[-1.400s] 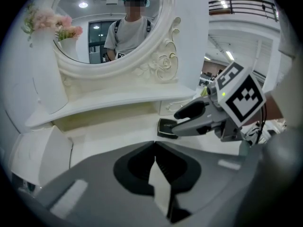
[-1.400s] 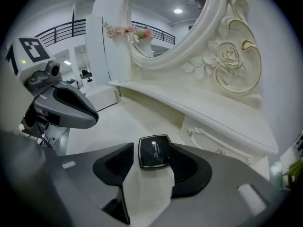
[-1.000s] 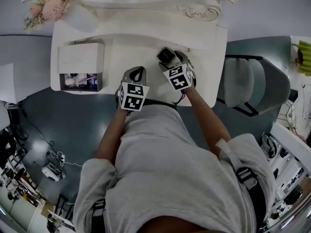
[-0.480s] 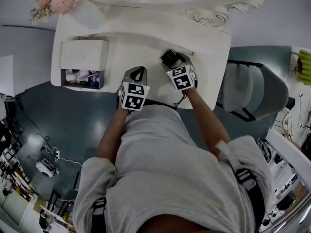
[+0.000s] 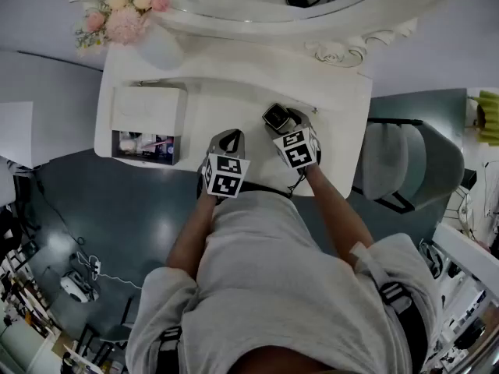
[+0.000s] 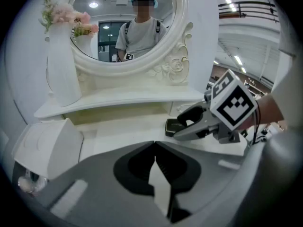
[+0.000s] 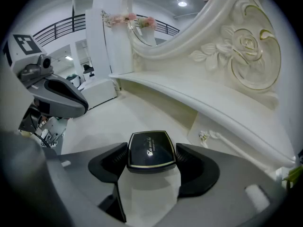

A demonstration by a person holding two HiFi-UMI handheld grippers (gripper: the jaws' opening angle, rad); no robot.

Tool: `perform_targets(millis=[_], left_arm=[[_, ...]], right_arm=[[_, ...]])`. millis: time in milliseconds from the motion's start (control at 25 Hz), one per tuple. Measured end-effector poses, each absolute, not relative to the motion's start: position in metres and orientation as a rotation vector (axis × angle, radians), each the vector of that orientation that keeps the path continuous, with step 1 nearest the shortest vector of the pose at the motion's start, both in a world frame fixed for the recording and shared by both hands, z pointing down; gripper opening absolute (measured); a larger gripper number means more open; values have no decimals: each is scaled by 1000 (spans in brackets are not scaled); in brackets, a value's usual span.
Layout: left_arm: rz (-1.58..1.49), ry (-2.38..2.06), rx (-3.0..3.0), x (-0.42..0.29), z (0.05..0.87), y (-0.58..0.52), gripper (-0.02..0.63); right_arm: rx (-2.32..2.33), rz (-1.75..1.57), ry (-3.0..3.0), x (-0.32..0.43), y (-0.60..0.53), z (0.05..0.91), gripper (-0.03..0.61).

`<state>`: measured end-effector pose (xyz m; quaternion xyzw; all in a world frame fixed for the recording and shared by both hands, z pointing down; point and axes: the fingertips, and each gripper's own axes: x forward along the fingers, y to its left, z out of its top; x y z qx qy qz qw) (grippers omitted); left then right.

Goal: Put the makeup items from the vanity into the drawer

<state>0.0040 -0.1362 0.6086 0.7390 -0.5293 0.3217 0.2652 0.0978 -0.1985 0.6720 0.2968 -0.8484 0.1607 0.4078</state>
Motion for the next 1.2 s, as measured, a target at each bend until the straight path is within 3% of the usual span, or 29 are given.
perform_targets(millis=[720, 1200], left_arm=[[780, -1488, 2080, -18, 566, -154, 3], [705, -1675, 1892, -100, 567, -119, 3]], right_arm=[[751, 329, -2288, 33, -185, 596, 327], [551, 252, -2381, -55, -153, 581, 327]])
